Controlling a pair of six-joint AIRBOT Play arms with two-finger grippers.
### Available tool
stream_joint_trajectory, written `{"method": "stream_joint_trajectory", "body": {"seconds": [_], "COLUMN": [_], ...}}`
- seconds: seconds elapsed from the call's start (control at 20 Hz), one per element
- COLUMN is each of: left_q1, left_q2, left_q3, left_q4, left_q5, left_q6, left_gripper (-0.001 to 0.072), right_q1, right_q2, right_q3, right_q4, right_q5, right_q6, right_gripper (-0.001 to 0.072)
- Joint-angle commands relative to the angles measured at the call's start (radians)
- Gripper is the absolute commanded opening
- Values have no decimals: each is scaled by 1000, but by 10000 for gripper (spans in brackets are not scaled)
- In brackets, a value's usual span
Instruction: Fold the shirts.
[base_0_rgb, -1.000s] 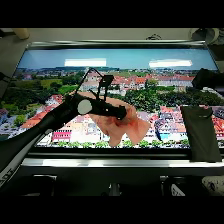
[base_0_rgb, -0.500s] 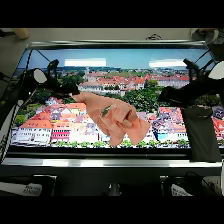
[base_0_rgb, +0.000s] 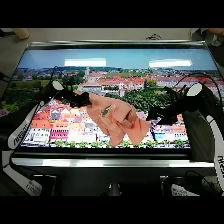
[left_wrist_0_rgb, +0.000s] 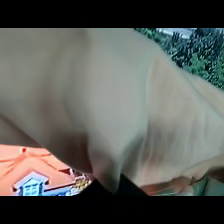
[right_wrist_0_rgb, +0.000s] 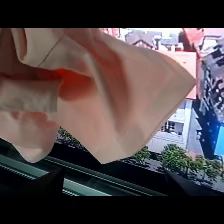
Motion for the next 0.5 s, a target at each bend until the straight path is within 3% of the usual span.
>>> {"method": "stream_joint_trajectory", "body": {"seconds": [0.0,0.15,0.4,0.45], "left_q1": [-18,-17,-40,-51], "left_q2": [-14,5,66,87], "left_q3": [0,0,0,0], "left_q4": [-40,-37,-37,-36], "left_q5": [42,8,-28,-24], "left_q6": [30,68,82,82], "left_gripper": [25,25,24,24], "right_q1": [47,193,367,377], "right_q2": [-8,-29,-109,-110], "right_q3": [-87,-111,-109,-107], "right_q4": [105,138,190,201], "right_q5": [-69,-191,-534,-582], "right_q6": [-78,-124,-142,-142], "right_gripper": [711,712,705,653]}}
